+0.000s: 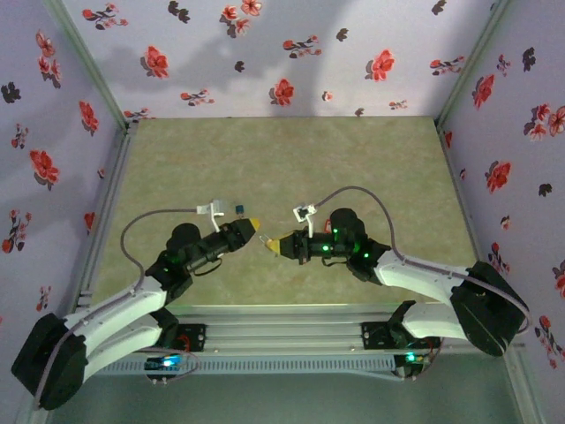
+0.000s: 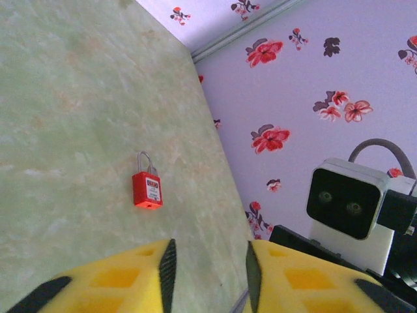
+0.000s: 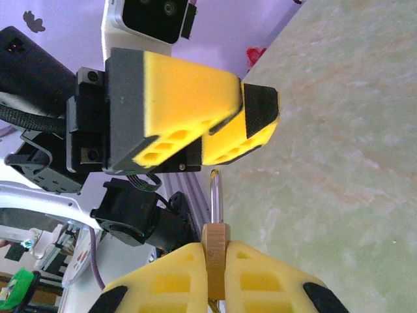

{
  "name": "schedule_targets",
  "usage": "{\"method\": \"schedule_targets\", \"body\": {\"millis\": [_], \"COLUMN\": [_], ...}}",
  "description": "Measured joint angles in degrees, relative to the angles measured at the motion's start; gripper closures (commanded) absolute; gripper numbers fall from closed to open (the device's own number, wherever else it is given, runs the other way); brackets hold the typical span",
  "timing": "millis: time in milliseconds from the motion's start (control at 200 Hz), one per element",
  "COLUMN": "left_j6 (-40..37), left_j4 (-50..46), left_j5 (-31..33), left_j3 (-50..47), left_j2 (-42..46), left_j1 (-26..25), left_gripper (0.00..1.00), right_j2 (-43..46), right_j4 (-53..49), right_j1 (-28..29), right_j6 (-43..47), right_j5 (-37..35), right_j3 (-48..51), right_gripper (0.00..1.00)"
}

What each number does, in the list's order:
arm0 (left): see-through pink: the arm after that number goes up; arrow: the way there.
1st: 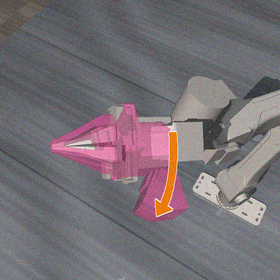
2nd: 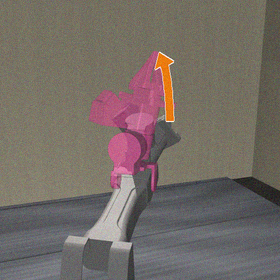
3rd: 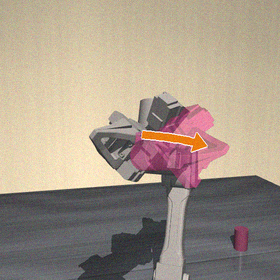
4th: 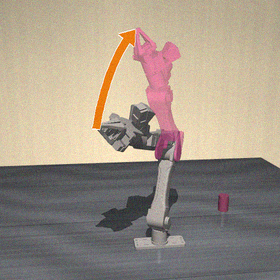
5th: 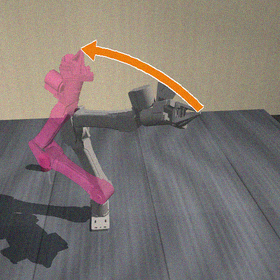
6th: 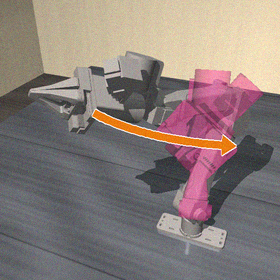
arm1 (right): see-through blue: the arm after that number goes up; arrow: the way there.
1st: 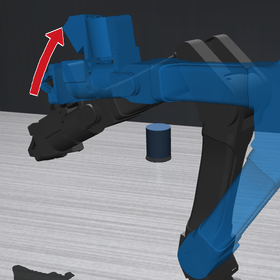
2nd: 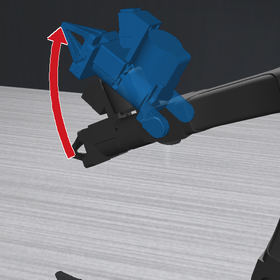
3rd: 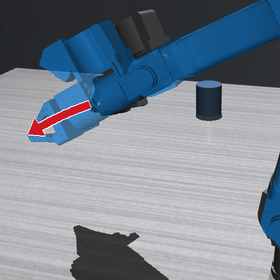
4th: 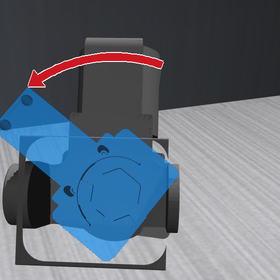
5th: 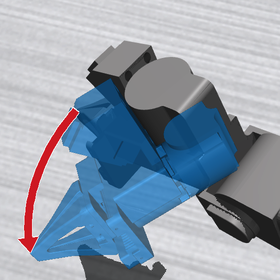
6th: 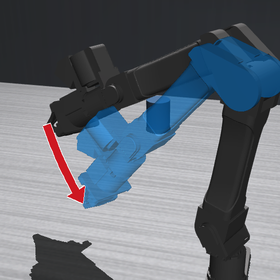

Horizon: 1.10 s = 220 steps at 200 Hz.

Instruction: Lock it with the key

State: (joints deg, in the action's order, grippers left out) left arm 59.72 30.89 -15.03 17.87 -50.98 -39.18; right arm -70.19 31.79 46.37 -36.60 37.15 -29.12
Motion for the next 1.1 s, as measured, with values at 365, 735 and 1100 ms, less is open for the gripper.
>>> {"method": "schedule_targets", "body": {"millis": [365, 735, 1100], "left_j6": [0.3, -3.8, -9.0], "left_j4": [-4.7, -24.1, -32.0], "left_j5": [-3.1, -17.9, -27.0], "left_j3": [-0.1, 1.8, 4.5], "left_j2": [3.5, 14.4, 16.2], "left_j1": [0.1, 3.7, 4.0], "left_gripper": [0.44, 0.38, 0.38], "right_j2": [-0.3, -2.9, -7.4], "right_j4": [-0.3, -0.2, 5.8], "right_j1": [-0.6, -1.4, -1.4], "right_j6": [0.1, -0.5, -6.2], "right_j5": [1.5, 9.2, 17.9], "right_j3": [0.0, -0.7, -1.6], "right_gripper": [1.00, 1.00, 1.00]}}
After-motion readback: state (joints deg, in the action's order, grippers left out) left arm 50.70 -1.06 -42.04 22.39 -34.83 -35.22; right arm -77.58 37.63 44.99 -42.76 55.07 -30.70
